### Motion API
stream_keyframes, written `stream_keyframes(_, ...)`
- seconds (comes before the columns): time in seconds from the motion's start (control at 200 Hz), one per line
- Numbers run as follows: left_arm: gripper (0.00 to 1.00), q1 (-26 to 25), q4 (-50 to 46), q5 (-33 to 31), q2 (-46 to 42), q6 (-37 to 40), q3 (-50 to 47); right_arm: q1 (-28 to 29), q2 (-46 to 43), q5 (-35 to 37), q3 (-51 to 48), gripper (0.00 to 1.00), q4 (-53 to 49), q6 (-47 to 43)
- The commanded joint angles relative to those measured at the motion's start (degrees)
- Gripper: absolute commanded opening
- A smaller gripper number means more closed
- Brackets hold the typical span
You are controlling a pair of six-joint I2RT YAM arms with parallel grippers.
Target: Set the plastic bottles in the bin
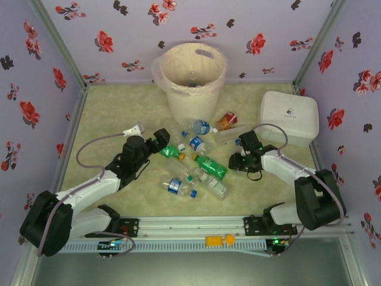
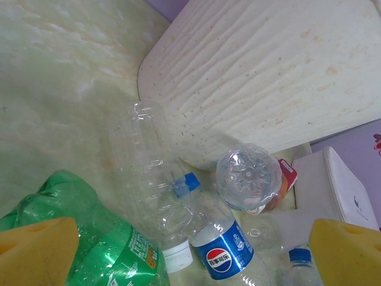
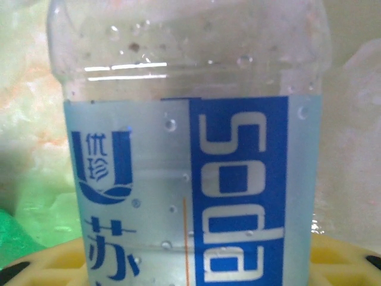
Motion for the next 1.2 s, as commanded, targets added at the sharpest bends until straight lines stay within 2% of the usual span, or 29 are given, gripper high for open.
stream_keyframes(0.0,1.0,0.4,1.8,-1.8,1.6,-0.8,0.4,-0.3,-5.3,0.5,1.4,0.51,-3.0,-0.4)
stream_keyframes(0.22,1.0,0.4,8.3,-1.5,7.3,-1.2,1.3,-0.3,-15.5,-1.9,7.8,0.47,-6.7,0.0)
stream_keyframes(0.385,1.0,0.7,9.9,-1.4,7.6,-1.7,0.1,-0.3,-15.4,-4.1,16.3,0.46,-2.8,1.2)
stream_keyframes(0.605,1.0,0.9,5.0,-4.7,-0.2,-2.8,-6.1,-0.2,-4.6,-9.4,32.5,0.43,4.8,2.2)
stream_keyframes(0.82,1.0,0.9,0.8,-7.6,-8.9,-3.9,-10.4,-0.2,8.9,-10.7,51.8,0.44,4.8,-0.2)
stream_keyframes(0.995,1.0,1.0,-9.1,-8.7,-17.0,-2.0,-10.4,1.3,21.6,-11.0,66.6,0.44,4.2,0.0)
stream_keyframes(1.195,1.0,1.3,-21.5,-11.0,-27.3,-0.8,-10.4,3.9,34.3,-10.1,82.2,0.45,-1.6,-1.2)
